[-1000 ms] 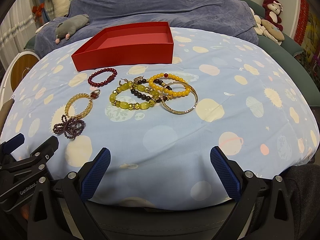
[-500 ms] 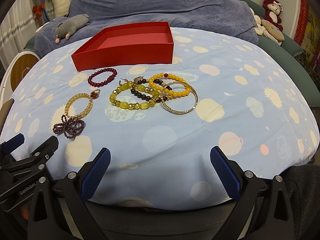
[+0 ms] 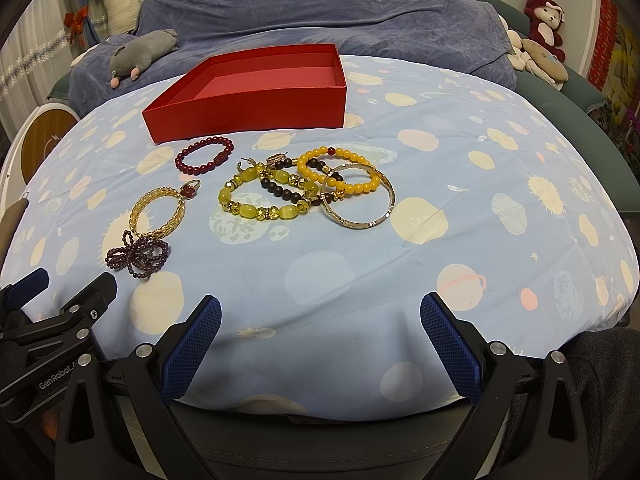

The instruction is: Organize jewelry

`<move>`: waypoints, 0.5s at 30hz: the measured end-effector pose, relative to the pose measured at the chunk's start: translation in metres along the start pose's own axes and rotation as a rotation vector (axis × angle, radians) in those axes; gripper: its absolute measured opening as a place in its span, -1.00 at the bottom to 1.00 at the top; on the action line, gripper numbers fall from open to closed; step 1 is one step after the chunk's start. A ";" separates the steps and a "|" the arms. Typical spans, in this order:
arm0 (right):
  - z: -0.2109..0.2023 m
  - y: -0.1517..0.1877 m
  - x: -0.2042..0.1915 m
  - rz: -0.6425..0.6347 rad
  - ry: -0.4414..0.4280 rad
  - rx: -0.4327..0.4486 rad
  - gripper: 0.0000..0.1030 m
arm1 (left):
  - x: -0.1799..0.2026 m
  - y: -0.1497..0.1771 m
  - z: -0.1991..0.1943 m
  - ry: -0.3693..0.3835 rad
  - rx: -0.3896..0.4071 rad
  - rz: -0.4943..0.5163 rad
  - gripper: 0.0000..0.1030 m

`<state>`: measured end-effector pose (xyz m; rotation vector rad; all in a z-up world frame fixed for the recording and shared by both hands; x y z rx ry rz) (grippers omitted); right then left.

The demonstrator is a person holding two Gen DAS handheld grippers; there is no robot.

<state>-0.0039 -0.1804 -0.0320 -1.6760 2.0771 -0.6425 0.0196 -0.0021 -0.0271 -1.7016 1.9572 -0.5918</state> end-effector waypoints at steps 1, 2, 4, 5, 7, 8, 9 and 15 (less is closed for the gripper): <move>0.000 0.000 0.000 0.001 0.000 0.000 0.86 | 0.000 0.000 0.000 0.001 0.000 0.000 0.86; -0.001 0.000 0.000 0.002 -0.001 0.000 0.86 | 0.000 0.000 0.000 0.000 0.001 -0.001 0.86; -0.001 0.000 -0.001 0.002 0.001 0.000 0.86 | 0.000 0.000 0.000 0.000 0.001 0.001 0.86; -0.001 0.001 -0.001 0.001 0.001 0.001 0.86 | 0.001 0.000 0.000 0.001 0.002 0.002 0.86; -0.003 0.001 -0.001 0.000 0.001 0.004 0.86 | 0.001 0.000 -0.001 0.004 0.004 0.004 0.86; -0.003 0.000 -0.001 -0.001 0.001 0.008 0.86 | 0.002 0.000 -0.001 0.005 0.005 0.005 0.86; -0.002 -0.001 0.001 -0.002 0.000 0.009 0.86 | 0.002 0.000 -0.002 0.007 0.005 0.005 0.86; -0.009 -0.006 0.005 -0.008 0.001 0.036 0.86 | 0.005 -0.002 -0.004 0.035 0.014 0.017 0.86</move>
Point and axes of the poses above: each gripper's, at about its wrist camera, not at the fingertips, and z roughly the way its jaws point, x to its right, y to its underside, the point moved 4 cm from there along z, roughly the way its jaws point, and after that the axes turned 1 degree about z, right-handed, at the moved point
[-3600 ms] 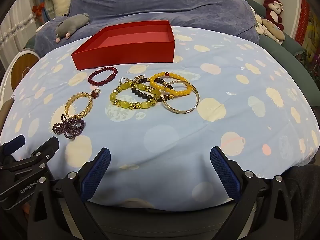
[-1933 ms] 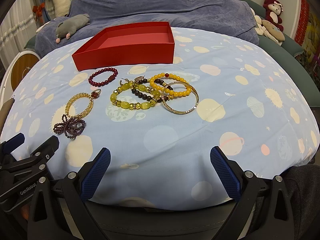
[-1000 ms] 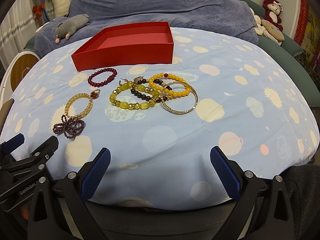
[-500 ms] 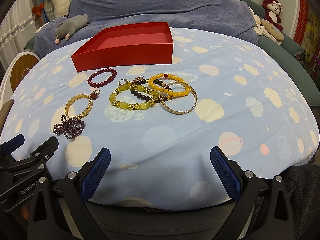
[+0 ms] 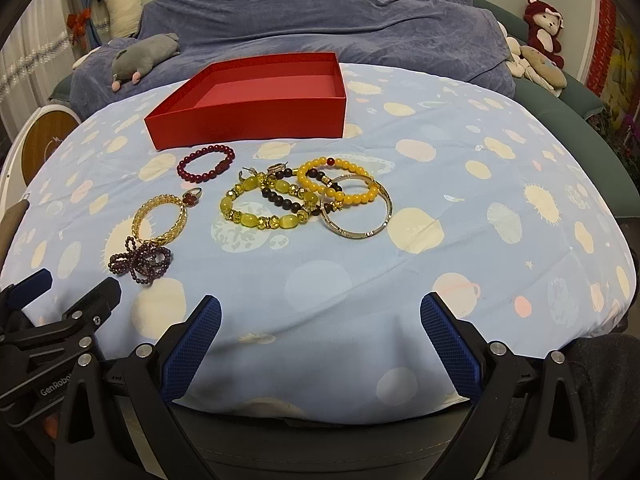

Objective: Organize jewelry
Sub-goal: 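Grasp the dark red beaded bow bracelet with the left tool while the right tool grasps the thin gold bangle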

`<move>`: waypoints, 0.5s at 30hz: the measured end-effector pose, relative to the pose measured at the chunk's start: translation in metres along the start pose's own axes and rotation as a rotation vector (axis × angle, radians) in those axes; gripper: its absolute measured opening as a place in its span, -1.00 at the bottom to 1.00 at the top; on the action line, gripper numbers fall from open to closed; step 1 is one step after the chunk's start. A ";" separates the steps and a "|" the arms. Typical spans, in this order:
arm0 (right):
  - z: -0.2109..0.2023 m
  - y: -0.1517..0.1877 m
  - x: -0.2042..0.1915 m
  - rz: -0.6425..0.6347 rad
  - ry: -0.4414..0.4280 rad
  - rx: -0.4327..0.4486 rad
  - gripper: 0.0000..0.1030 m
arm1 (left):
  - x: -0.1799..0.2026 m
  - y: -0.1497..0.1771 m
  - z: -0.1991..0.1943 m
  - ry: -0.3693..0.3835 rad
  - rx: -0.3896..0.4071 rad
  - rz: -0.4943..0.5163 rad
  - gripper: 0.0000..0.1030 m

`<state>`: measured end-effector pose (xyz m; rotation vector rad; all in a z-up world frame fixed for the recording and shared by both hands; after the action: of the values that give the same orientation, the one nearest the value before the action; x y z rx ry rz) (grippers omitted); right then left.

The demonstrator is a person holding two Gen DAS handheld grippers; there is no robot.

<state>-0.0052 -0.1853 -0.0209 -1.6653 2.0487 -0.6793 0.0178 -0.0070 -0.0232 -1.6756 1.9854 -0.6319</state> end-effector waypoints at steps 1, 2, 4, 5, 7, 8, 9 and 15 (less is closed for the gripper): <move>0.000 -0.001 0.001 0.002 0.000 0.004 0.86 | 0.001 0.000 -0.001 0.003 0.004 0.006 0.86; -0.001 -0.002 0.001 0.003 0.004 0.007 0.86 | 0.002 -0.001 -0.001 0.005 0.005 0.012 0.86; 0.000 -0.004 0.002 0.009 0.008 0.008 0.86 | 0.002 -0.002 0.000 0.010 0.003 0.011 0.86; 0.000 -0.005 0.003 0.013 0.008 0.010 0.86 | 0.002 -0.002 0.000 0.014 -0.001 0.006 0.86; 0.000 -0.008 0.006 0.021 0.008 0.010 0.86 | 0.000 -0.003 0.003 0.027 -0.016 -0.008 0.86; 0.000 -0.009 0.007 0.026 0.013 0.009 0.86 | -0.002 -0.004 0.004 0.033 -0.024 -0.019 0.86; 0.000 -0.010 0.009 0.030 0.017 0.007 0.86 | -0.004 -0.005 0.005 0.040 -0.027 -0.031 0.86; 0.006 -0.017 0.026 0.067 0.042 -0.014 0.86 | -0.004 -0.013 0.012 0.065 -0.047 -0.057 0.86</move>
<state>0.0063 -0.2147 -0.0156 -1.5950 2.1330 -0.6839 0.0358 -0.0052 -0.0244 -1.7663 2.0181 -0.6725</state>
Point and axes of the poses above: each gripper's, at about its wrist camera, not at the fingertips, and z roughly the way its jaws point, x to its right, y to its underside, the point moved 4 cm from there along z, roughly the way its jaws point, and after that the axes turned 1 degree about z, right-handed, at the moved point
